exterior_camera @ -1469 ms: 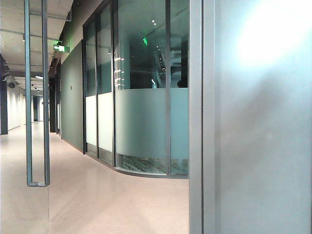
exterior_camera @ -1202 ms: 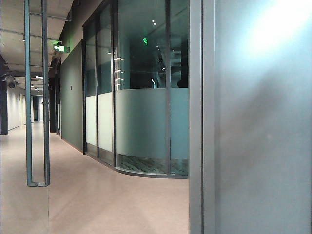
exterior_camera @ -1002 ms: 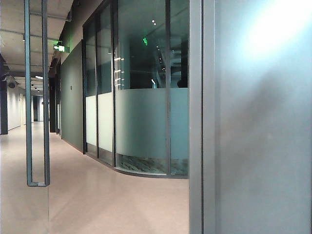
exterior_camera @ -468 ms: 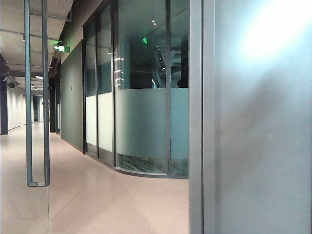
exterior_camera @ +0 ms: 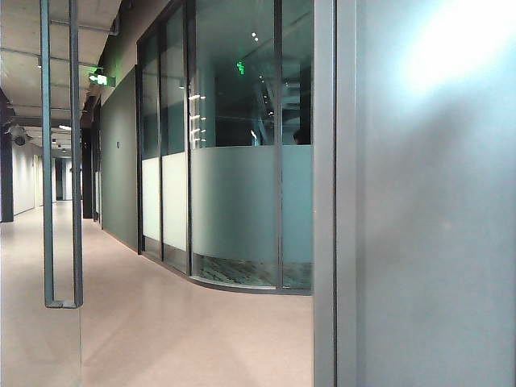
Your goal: Raise the arm to find the leftmost switch on the wall and turn off the lights.
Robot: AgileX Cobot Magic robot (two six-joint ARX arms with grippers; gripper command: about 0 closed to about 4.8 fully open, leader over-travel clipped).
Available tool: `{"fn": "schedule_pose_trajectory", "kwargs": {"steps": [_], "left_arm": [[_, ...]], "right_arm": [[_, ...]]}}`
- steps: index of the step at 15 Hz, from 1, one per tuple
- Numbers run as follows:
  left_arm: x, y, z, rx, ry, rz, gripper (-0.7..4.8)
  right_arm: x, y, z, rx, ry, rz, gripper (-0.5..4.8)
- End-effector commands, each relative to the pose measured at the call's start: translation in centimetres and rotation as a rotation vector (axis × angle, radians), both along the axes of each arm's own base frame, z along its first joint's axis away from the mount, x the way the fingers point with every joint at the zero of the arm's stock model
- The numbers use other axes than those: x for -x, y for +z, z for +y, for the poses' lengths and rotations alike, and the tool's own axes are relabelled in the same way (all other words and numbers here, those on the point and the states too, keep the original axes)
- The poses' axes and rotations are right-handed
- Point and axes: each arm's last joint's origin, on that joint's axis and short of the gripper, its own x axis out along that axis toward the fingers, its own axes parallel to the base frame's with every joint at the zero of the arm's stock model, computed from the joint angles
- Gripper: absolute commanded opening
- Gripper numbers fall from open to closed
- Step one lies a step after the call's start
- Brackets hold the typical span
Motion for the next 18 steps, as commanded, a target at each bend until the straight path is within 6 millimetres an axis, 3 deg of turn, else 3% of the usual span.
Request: {"fn": "schedule_pose_trajectory", "kwargs": {"steps": [1, 4, 5, 8, 9, 10, 14, 15, 18], "left_arm": [[2.8, 6.3, 0.1, 0.222, -0.135, -0.372, -0.05], [6.2, 13.4, 0.6, 0.208, -0.005, -0.546, -0.05], [7.1, 17.6, 0.7, 0.187, 0.02, -0.604, -0.05], [6.9, 23.9, 0.5, 0.161, -0.023, -0.656, -0.04], [6.0, 27.2, 0.2, 0.08, -0.085, -0.677, -0.04], [5.1, 28.8, 0.1, 0.025, -0.095, -0.69, -0.04], [-1.0, 34.0, -0.6, -0.073, -0.159, -0.657, -0.04], [-5.6, 35.8, -1.0, -0.114, -0.21, -0.6, -0.04], [-13.1, 37.0, -1.8, -0.178, -0.311, -0.468, -0.04]], "right_arm": [[2.9, 6.8, 0.0, -0.071, -0.023, -0.286, -0.01], [5.0, 13.6, -0.3, -0.132, -0.124, -0.419, -0.01], [4.9, 17.1, -0.3, -0.126, -0.106, -0.471, -0.01], [3.4, 21.9, 0.0, -0.069, -0.021, -0.498, -0.01], [2.2, 24.3, 0.1, -0.034, 0.032, -0.486, -0.01], [1.4, 25.7, 0.2, -0.001, 0.081, -0.474, -0.01], [-2.1, 31.2, 0.6, 0.101, 0.236, -0.451, -0.01], [-4.1, 33.3, 0.8, 0.158, 0.335, -0.436, -0.01], [-6.1, 34.9, 1.3, 0.206, 0.542, -0.38, -0.01]]}}
